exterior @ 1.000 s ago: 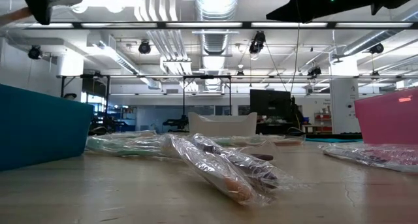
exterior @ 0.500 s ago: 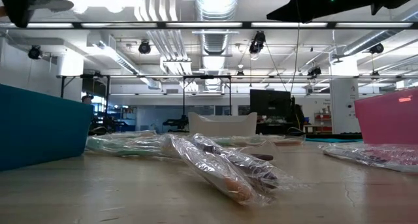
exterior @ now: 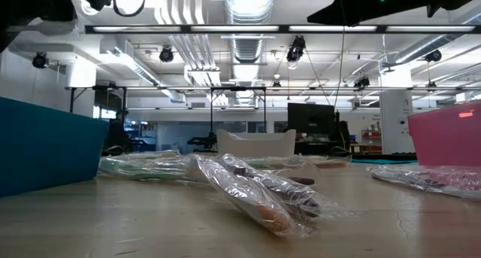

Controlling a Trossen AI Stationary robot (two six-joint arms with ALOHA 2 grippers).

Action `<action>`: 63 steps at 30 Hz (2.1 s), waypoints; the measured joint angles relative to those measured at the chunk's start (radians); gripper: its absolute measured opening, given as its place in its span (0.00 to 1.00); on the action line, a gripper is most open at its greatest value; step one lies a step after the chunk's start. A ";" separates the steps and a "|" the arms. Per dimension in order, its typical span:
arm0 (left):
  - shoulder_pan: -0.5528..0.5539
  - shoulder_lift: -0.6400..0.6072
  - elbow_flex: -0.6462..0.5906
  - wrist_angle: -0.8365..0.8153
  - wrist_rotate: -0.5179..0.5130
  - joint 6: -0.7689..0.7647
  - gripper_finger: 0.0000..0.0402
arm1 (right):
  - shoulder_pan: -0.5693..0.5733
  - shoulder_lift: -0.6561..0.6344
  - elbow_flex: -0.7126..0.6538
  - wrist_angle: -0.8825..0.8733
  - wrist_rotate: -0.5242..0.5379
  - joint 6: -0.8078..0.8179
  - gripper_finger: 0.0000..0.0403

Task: Pick & Place Toothbrushes
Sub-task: Put the orange toothbrush into the blue bin, then put the violet toothbrush into the white bin

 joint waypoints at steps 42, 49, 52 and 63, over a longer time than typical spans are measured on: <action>0.000 0.148 -0.198 0.230 0.077 0.351 0.27 | 0.000 0.000 -0.002 0.000 0.000 -0.006 0.30; 0.000 0.147 -0.185 0.229 0.081 0.351 0.29 | 0.000 0.000 -0.002 0.000 0.000 -0.006 0.35; 0.000 0.145 -0.173 0.210 0.103 0.345 0.29 | 0.000 0.000 -0.002 0.000 0.000 -0.010 0.36; 0.000 0.114 -0.048 0.106 0.096 0.298 0.27 | 0.000 0.000 -0.002 0.000 0.000 -0.001 0.43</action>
